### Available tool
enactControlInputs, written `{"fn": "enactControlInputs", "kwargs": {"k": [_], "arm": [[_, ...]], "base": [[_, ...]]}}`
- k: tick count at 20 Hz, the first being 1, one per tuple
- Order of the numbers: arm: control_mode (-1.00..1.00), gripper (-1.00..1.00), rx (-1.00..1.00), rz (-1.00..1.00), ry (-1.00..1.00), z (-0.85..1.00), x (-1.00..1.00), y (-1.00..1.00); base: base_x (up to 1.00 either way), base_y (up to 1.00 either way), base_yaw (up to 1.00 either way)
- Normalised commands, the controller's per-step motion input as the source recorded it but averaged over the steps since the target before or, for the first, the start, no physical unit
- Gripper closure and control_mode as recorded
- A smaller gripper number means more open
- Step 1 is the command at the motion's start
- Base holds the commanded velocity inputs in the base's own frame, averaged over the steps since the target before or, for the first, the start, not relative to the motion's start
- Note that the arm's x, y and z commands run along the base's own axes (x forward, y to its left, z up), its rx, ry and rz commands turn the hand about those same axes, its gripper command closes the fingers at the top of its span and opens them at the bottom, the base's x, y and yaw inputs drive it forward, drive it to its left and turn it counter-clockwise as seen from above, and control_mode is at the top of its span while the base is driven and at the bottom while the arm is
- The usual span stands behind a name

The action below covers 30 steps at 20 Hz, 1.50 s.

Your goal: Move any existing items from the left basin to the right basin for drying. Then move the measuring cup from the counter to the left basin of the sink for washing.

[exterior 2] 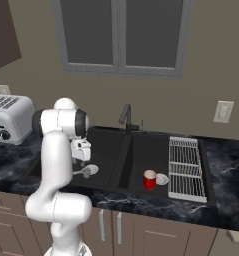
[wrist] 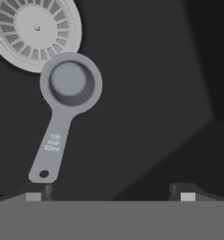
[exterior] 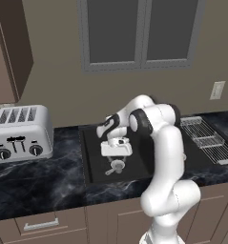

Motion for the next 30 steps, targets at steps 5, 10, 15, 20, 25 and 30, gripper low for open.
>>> {"fn": "enactControlInputs", "kwargs": {"k": [5,10,15,20,25,30], "arm": [[-1.0,-1.0,0.0,0.0,0.01,0.4,-0.34,0.0],[-1.0,-1.0,0.0,0.0,0.01,0.36,-0.42,0.0],[-1.0,-1.0,0.0,0.0,0.01,0.33,-0.5,0.0],[-1.0,-1.0,0.0,0.0,0.0,0.29,-0.59,0.0],[-1.0,-1.0,0.0,0.0,0.0,0.31,-0.61,0.0],[-1.0,-1.0,0.0,0.0,0.0,0.41,-0.57,0.0]], "base": [[0.0,0.0,0.0],[0.0,0.0,0.0],[0.0,0.0,0.0],[0.0,0.0,0.0],[0.0,0.0,0.0],[0.0,0.0,0.0]]}}
